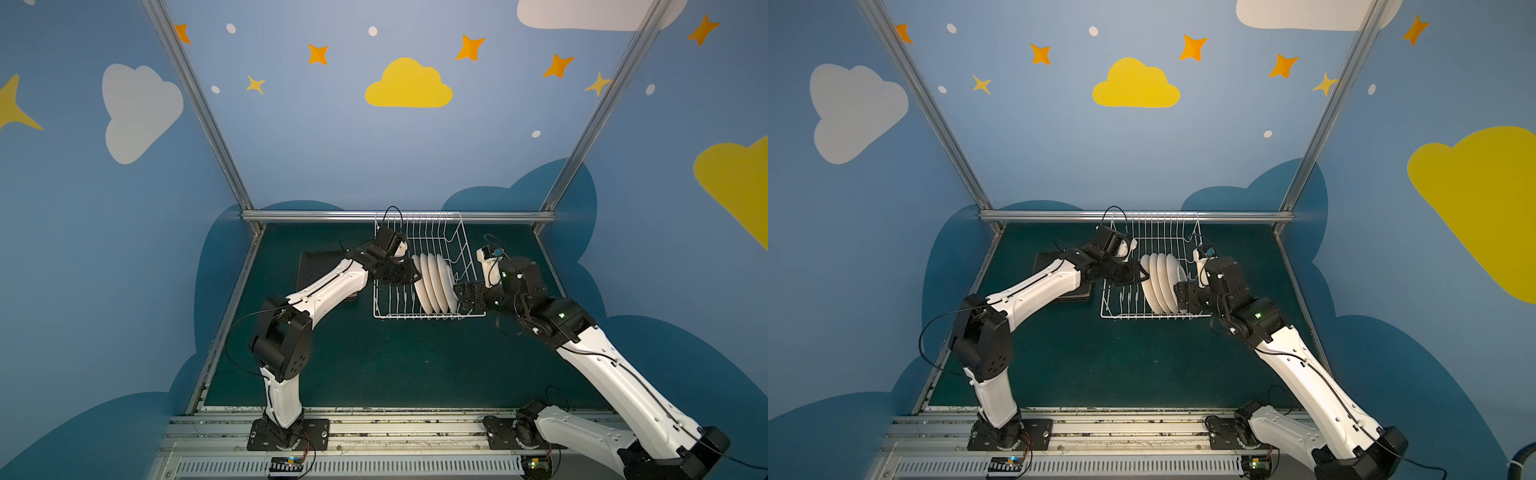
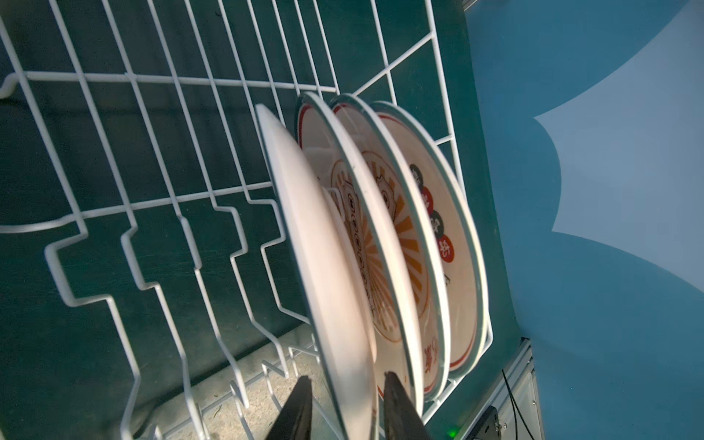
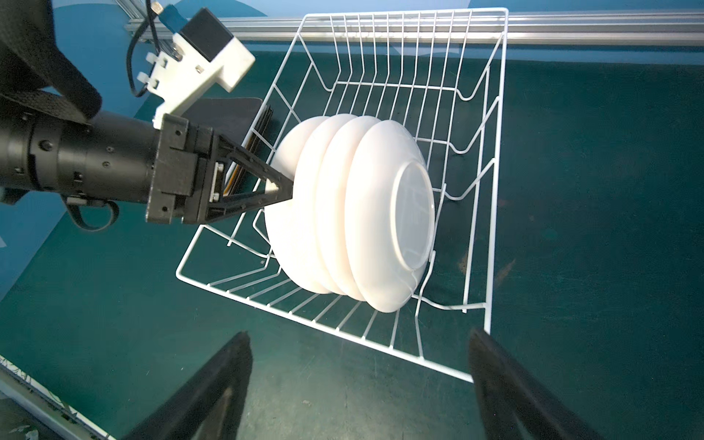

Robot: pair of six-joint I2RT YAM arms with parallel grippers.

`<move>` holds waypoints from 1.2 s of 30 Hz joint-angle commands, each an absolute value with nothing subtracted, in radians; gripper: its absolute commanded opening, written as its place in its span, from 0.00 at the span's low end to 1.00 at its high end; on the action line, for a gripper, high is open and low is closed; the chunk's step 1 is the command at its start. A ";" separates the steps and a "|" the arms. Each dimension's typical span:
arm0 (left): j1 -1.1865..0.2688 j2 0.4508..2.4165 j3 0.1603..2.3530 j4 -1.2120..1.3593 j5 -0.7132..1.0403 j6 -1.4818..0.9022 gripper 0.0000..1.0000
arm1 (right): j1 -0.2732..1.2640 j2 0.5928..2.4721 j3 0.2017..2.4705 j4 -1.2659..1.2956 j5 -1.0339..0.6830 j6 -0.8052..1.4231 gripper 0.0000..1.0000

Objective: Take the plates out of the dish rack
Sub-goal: 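Lower the left gripper onto the nearest printed plate's rim in the rack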

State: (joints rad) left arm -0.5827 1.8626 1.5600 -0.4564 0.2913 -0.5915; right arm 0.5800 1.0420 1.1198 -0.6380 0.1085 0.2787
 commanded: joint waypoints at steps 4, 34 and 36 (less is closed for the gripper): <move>-0.585 1.893 1.587 -0.475 0.313 -0.610 0.34 | 0.569 1.053 1.117 -0.612 0.082 0.265 0.88; -0.600 1.890 1.583 -0.474 0.324 -0.689 0.16 | 0.564 1.061 1.107 -0.593 0.071 0.307 0.88; -0.600 1.893 1.576 -0.474 0.322 -0.692 0.14 | 0.565 1.057 1.105 -0.593 0.071 0.308 0.88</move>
